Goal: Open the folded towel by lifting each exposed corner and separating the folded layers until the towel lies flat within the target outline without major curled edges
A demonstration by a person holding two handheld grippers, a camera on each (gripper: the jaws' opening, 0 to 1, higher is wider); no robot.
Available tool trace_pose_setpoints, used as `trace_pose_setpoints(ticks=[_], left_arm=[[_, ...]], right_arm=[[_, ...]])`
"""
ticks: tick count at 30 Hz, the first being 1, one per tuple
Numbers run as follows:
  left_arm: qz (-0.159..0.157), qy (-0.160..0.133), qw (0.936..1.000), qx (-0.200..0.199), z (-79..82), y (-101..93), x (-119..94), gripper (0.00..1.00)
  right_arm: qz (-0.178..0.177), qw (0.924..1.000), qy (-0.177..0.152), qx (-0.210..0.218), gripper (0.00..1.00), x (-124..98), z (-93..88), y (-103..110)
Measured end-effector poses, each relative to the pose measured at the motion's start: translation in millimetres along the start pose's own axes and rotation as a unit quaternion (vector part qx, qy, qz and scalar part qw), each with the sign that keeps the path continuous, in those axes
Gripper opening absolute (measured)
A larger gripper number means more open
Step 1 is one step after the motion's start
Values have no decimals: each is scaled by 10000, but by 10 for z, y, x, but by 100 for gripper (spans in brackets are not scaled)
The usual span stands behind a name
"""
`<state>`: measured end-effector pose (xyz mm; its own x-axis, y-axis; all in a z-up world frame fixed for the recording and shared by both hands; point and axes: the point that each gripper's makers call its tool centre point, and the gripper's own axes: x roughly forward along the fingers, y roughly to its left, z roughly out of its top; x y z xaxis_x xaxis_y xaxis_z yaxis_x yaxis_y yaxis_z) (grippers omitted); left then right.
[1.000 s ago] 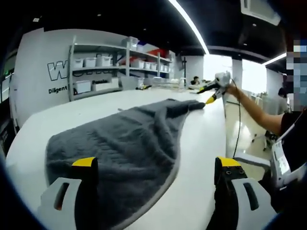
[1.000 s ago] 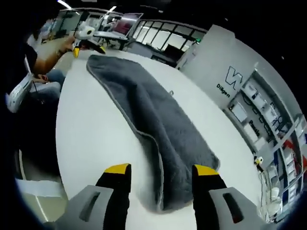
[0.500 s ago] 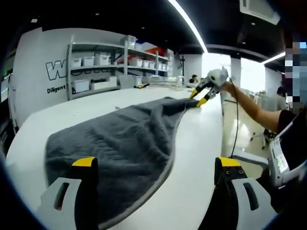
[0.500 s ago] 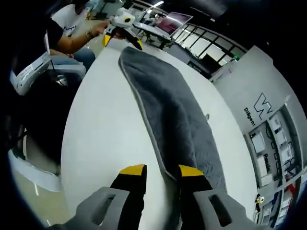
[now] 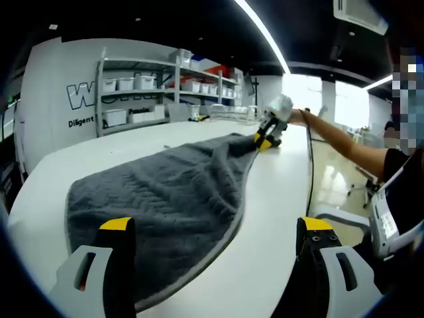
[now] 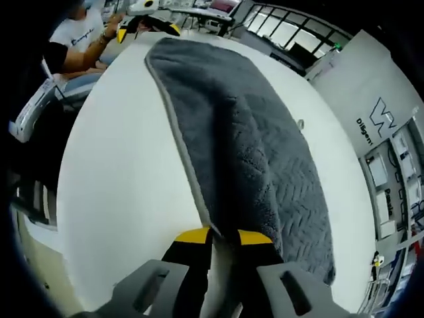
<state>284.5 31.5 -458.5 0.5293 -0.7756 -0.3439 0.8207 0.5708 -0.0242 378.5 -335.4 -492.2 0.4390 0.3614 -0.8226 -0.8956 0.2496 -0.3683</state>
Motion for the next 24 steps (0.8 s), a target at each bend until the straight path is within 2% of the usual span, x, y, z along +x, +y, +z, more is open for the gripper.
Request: trace_pose_setpoints(ticks=[2,7,15,24], left_arm=[[4,36,10000,-27,-39,-5,7,99],[35,24,10000,-66,-53,17,-11,99],[-22,20,10000,-19,-33,-47,9,99],[-100,34,9999,57,1,-100,26,99]], right_arm=[[157,9998,81,87,0,29,-32,41],[355,9992,188,9,0,13,-66,167],[557,9984,-33,-38,0,-169,-10,351],[966,9953,-74,-85,0,-383,-87,651]])
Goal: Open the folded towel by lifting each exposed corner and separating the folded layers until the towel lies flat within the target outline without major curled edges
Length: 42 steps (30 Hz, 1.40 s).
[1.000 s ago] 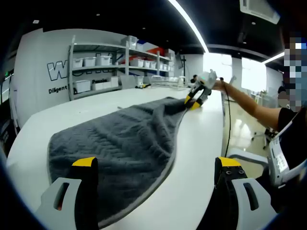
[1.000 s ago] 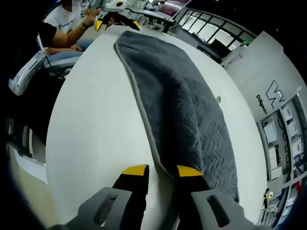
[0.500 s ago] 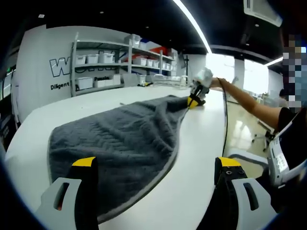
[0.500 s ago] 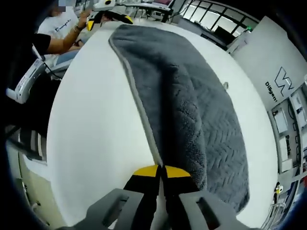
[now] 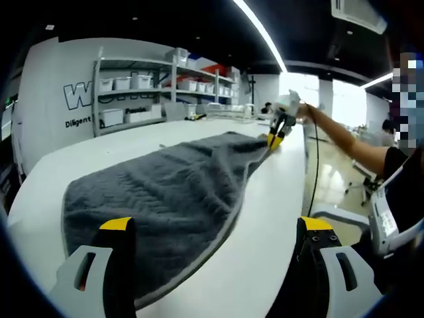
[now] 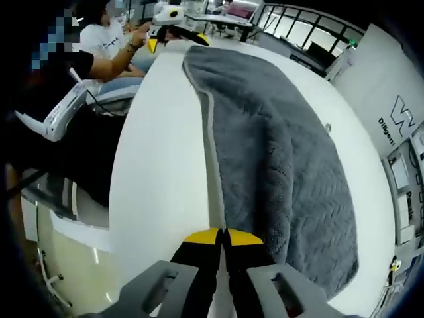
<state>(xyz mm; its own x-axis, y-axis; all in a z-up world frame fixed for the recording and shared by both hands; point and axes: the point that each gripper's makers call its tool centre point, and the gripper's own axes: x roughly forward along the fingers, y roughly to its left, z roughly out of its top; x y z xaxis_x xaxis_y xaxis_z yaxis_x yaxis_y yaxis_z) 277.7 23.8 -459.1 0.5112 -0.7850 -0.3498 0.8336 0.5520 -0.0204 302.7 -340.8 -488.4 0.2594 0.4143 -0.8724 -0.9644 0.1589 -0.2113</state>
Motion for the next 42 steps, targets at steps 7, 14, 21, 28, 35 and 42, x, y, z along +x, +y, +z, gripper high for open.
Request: trace_pose_setpoints(ticks=[7,14,21,28,35,42], left_arm=[[-72,-12,10000,4,3,-40,4,99],[-100,19,9999,50,-12,-74,-16,99],[-93,-23,9999,47,-21,-101,-45,99],[-6,-64,10000,4,-32,-48,-105,99],[300,-267,9990,-174,40,162,-232,99],[464,-455,9973,-336,68,226,-272,99]], right_arm=[[353,9994,-1,-67,0,-49,-69,260],[602,9981,-37,148,0,-74,-139,405],[829,9957,-71,416,0,-61,-153,503],[725,9942,-393,698,4,-170,-90,494],[128,9871,-1298,927,29,-438,88,301],[-596,9718,-1319,1860,61,-488,-227,-76]])
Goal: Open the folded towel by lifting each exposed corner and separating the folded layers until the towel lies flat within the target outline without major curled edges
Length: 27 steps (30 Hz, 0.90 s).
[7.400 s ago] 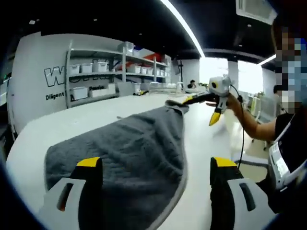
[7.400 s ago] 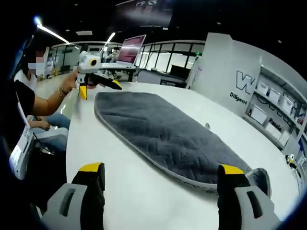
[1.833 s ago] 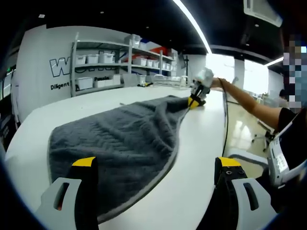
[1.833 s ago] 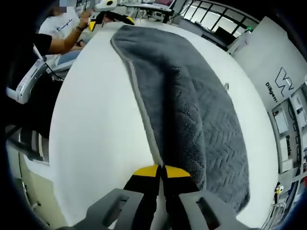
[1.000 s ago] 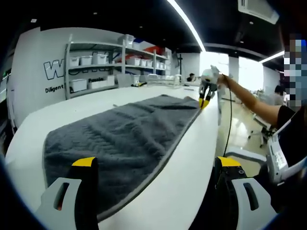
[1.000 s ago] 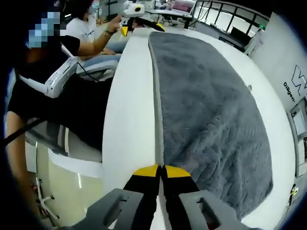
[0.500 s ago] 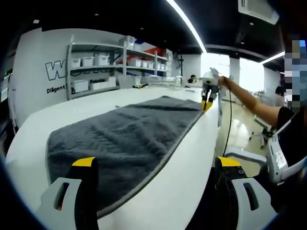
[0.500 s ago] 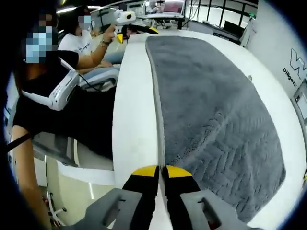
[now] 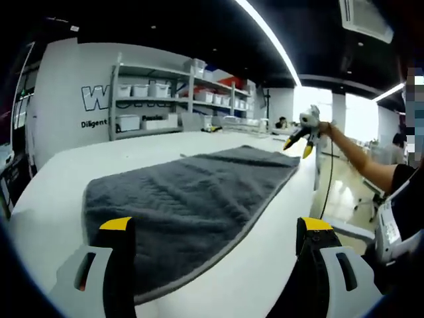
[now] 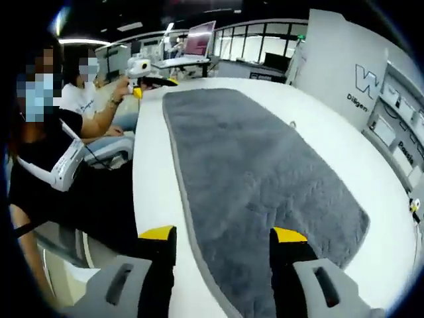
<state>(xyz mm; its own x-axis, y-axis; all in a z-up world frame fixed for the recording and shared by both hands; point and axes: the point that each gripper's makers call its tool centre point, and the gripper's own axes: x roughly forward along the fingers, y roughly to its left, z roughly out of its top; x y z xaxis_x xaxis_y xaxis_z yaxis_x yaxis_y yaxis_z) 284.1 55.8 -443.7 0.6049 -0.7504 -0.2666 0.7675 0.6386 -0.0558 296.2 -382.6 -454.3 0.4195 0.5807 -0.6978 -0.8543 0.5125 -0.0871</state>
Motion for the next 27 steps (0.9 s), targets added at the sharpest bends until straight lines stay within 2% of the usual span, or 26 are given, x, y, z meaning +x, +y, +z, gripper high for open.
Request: trace_pose_setpoints(ticks=[3,4,6,10,13,17,18,20,24,27], left_arm=[[-8,19,10000,-21,-14,2,2,99],[-7,33,10000,-30,-23,2,4,99],[-14,62,10000,-23,-26,15,0,99],[-3,63,10000,-14,-14,47,-11,99],[15,56,10000,-19,-10,62,-6,99],[4,79,10000,-15,-16,64,2,99],[5,81,10000,-17,-13,71,2,99],[8,93,10000,-27,-22,74,8,99],[31,137,9999,-58,-57,92,24,99],[40,162,9998,-91,-79,109,39,99]], right_arm=[[-200,9987,-287,379,79,16,7,-172],[-244,9982,-333,427,88,20,6,-206],[-313,9980,-308,444,95,41,-19,-286],[-477,9971,-275,516,99,103,-70,-426],[-603,9953,-280,701,99,111,-92,-643],[-987,9900,-442,903,99,149,-60,-852],[-1227,9866,-525,937,98,151,-32,-978],[-1473,9833,-533,922,92,157,-20,-1091],[-1995,9733,-639,935,67,175,64,-1384],[-2474,9622,-663,923,50,173,107,-1621]])
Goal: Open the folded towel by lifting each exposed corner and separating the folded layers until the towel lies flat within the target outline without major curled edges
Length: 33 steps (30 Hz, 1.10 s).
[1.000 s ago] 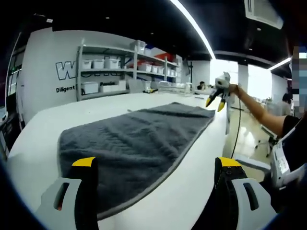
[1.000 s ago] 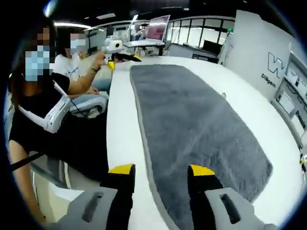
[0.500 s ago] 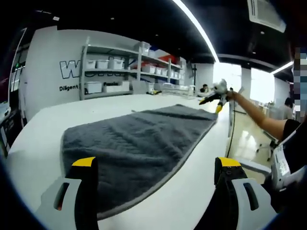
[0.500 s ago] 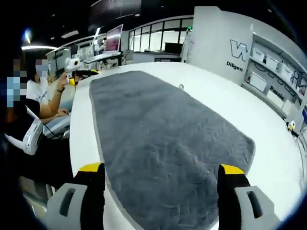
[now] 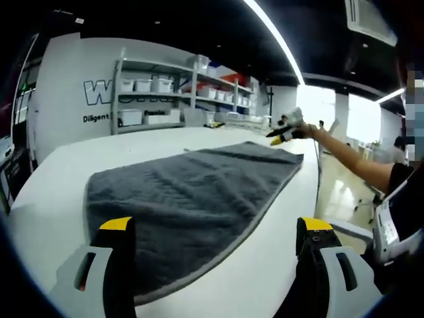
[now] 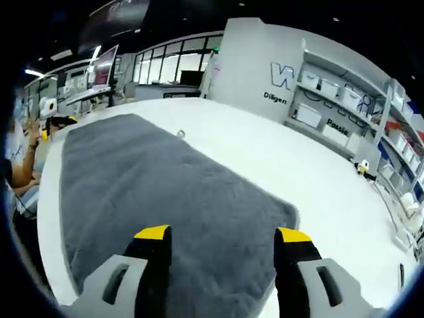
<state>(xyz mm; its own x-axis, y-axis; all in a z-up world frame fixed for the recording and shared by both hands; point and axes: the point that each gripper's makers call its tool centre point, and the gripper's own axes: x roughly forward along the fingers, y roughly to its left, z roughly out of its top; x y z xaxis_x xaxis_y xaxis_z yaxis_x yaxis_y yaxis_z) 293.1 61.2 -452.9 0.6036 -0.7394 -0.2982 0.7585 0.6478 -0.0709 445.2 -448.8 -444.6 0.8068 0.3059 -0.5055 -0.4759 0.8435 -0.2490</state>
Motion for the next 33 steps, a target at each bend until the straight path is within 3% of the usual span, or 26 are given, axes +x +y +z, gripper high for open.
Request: trace_pose_setpoints(ticks=[4,7,11,20,25,33], left_arm=[[11,17,10000,-47,-21,32,21,99],[22,40,10000,-80,-40,55,30,99],[-10,41,9999,-167,-40,95,50,99],[-146,-158,9997,-151,79,10,100,99],[-116,-37,9998,-140,31,36,112,99],[-11,-7,9997,-236,-30,156,147,99]], right_arm=[[-353,9993,-104,47,25,171,84,-192],[-729,9973,8,-16,21,273,69,-363],[-863,9960,-5,222,8,467,53,-550],[-1068,9919,319,611,7,796,-214,-847],[-1196,9895,511,631,7,888,-334,-969],[-1371,9871,570,601,6,951,-332,-1065]])
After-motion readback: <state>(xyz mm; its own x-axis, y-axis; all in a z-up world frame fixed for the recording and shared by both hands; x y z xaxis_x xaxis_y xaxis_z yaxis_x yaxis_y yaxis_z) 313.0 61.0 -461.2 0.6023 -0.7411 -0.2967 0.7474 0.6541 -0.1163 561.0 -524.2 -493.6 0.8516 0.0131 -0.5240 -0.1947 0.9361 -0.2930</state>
